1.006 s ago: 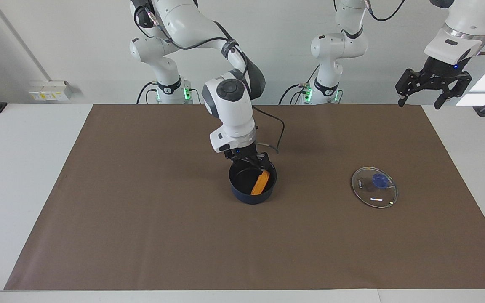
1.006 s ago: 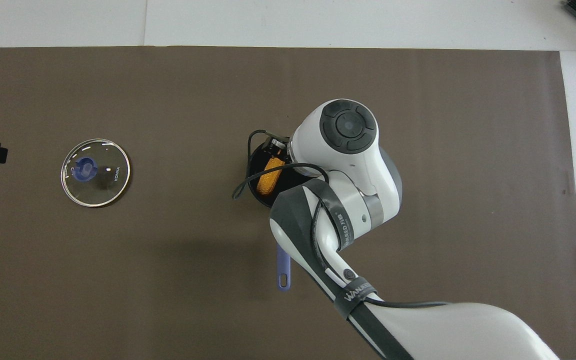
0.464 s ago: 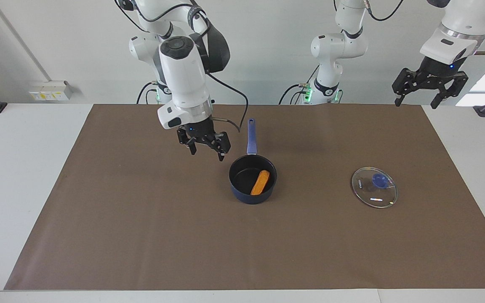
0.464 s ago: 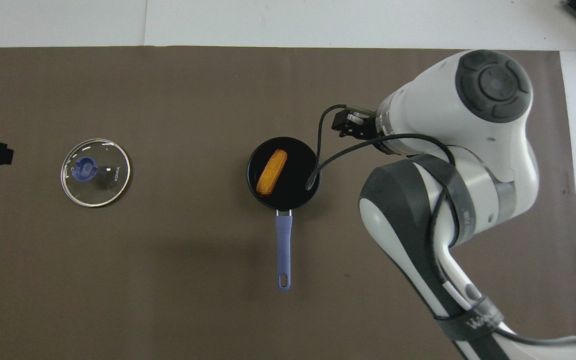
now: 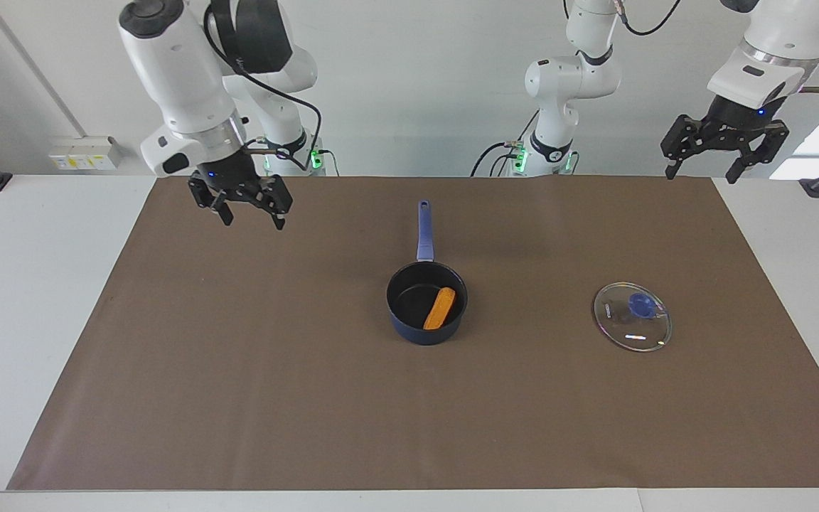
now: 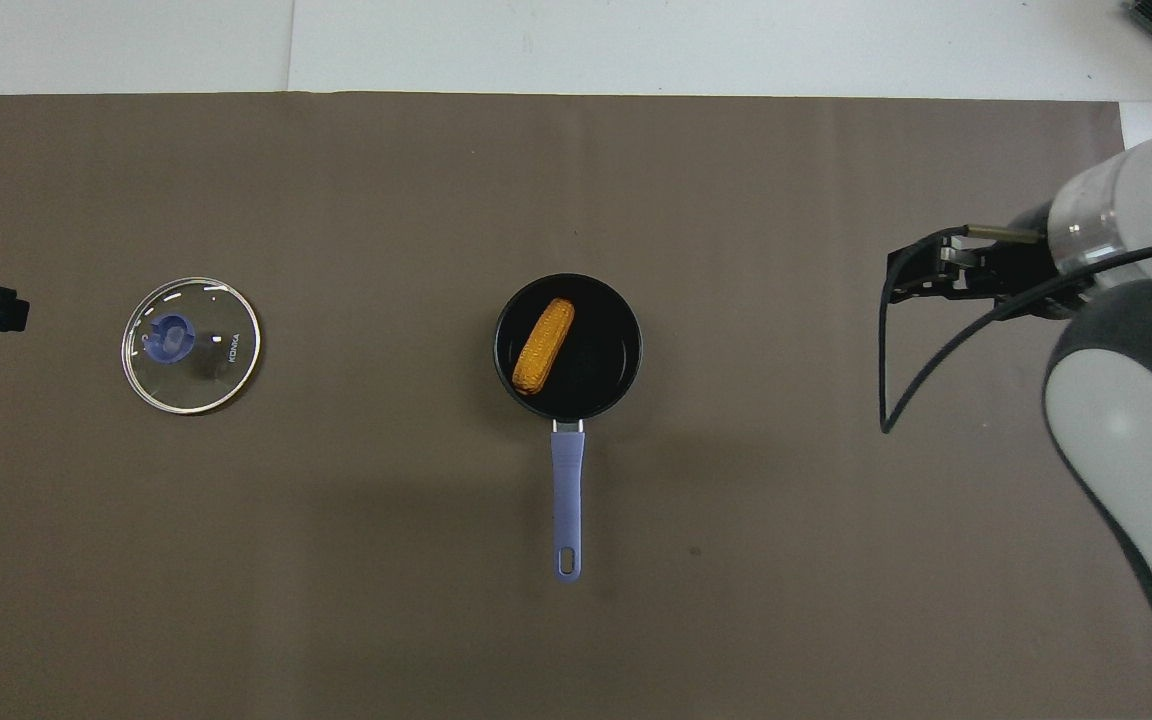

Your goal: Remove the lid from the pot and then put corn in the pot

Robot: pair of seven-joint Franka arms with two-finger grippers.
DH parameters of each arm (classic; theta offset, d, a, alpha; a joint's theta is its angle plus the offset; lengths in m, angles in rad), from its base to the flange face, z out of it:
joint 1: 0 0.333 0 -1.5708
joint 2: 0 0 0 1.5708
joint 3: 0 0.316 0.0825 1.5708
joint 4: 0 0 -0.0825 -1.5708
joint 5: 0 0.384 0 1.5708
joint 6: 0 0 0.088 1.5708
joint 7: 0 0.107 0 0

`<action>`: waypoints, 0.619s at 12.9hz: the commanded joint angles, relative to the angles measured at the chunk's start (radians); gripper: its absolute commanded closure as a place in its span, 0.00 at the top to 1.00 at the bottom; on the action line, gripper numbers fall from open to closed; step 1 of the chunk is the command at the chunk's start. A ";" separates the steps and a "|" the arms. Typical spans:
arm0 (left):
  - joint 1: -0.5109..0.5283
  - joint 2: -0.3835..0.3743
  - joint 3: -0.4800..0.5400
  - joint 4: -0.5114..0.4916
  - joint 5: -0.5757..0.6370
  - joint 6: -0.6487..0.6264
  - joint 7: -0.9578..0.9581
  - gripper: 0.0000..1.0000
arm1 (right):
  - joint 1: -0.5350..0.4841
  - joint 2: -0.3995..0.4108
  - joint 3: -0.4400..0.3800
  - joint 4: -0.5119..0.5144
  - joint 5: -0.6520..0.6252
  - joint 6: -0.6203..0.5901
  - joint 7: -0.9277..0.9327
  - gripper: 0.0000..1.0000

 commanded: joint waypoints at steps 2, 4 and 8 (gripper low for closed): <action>-0.012 -0.002 0.008 0.013 0.011 -0.028 -0.014 1.00 | -0.093 -0.046 0.009 0.023 0.010 -0.126 -0.136 1.00; -0.013 -0.002 0.008 0.013 0.011 -0.026 -0.016 1.00 | -0.123 -0.068 0.009 0.050 -0.001 -0.183 -0.139 1.00; -0.012 -0.004 0.006 0.011 0.009 -0.028 -0.016 1.00 | -0.129 -0.138 0.007 0.014 -0.015 -0.205 -0.132 1.00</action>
